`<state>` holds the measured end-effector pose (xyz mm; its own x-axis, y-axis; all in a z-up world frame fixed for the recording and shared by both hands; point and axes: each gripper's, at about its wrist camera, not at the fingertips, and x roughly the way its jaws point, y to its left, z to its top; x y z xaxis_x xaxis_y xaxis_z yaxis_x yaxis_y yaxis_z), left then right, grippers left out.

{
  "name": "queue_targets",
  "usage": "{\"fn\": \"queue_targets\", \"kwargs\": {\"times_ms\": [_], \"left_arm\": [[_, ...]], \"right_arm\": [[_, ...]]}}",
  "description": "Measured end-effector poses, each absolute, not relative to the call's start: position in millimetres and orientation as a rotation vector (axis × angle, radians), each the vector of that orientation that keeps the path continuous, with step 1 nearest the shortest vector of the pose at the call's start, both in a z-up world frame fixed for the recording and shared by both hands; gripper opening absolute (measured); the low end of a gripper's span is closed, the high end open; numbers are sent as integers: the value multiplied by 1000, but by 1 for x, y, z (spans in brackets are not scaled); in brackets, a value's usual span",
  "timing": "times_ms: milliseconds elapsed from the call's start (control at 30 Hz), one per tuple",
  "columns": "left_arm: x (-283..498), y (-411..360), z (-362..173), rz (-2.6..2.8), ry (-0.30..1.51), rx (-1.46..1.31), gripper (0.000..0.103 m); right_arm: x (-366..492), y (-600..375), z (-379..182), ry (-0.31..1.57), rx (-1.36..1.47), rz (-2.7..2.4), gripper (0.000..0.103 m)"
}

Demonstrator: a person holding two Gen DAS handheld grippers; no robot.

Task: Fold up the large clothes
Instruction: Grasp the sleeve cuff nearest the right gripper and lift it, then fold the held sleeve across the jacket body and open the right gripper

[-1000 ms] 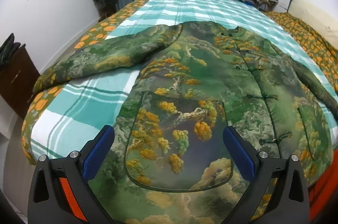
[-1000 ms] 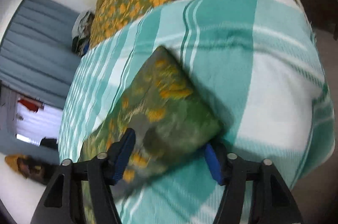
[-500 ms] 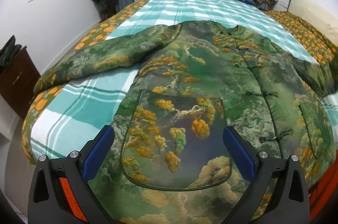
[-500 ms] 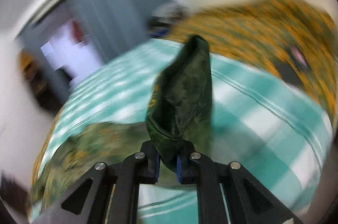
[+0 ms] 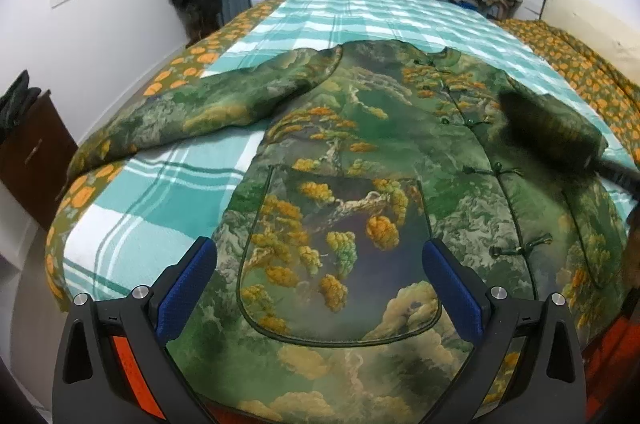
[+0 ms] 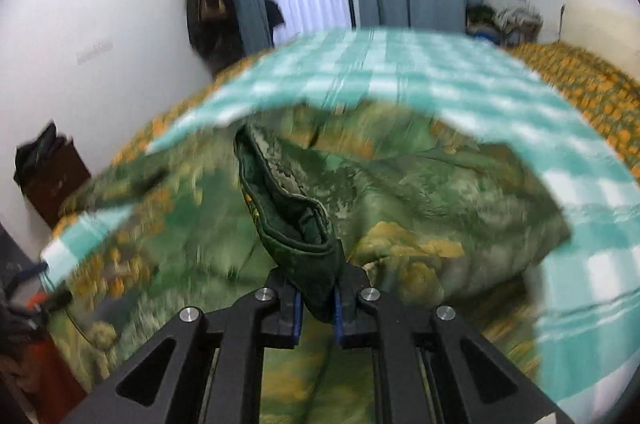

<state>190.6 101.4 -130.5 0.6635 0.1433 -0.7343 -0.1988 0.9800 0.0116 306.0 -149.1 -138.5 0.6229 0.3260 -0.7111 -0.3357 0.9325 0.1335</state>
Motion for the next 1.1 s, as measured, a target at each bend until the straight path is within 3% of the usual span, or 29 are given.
{"fn": "queue_targets", "kwargs": {"times_ms": [67,133,200,300,500,700,733,867,900,933,1000,1033,1100], "left_arm": [[191,100,-132,192,827,-69,102],[193,98,-132,188,832,-65,102],[196,94,-133,176,843,-58,102],[202,86,-127,121,854,-62,102],[223,71,-91,-187,817,-222,102],[297,2,-111,-477,1005,-325,101],[307,-9,-119,-474,1017,-316,97],[352,-50,-170,-376,1168,-264,57],[359,-56,-179,-341,1195,-262,54],[361,-59,-182,-314,1194,-256,44],[362,-65,-180,-275,1169,-245,13],[362,-66,-177,-270,1165,-247,8],[360,-67,-165,-278,1143,-259,6]], "right_arm": [[302,-148,-154,852,-18,369,15],[303,-148,-162,892,-21,368,24],[300,-146,-169,927,-9,409,51],[288,-144,-163,938,-12,476,66],[242,-172,-132,836,-15,477,67],[238,-218,-138,852,73,347,67],[240,-222,-141,869,105,337,67],[243,-231,-144,876,179,347,67],[241,-230,-142,866,172,352,67],[239,-228,-142,855,165,356,67],[236,-228,-139,831,148,360,67],[234,-229,-139,826,145,360,67],[234,-233,-139,823,147,355,67]]}}
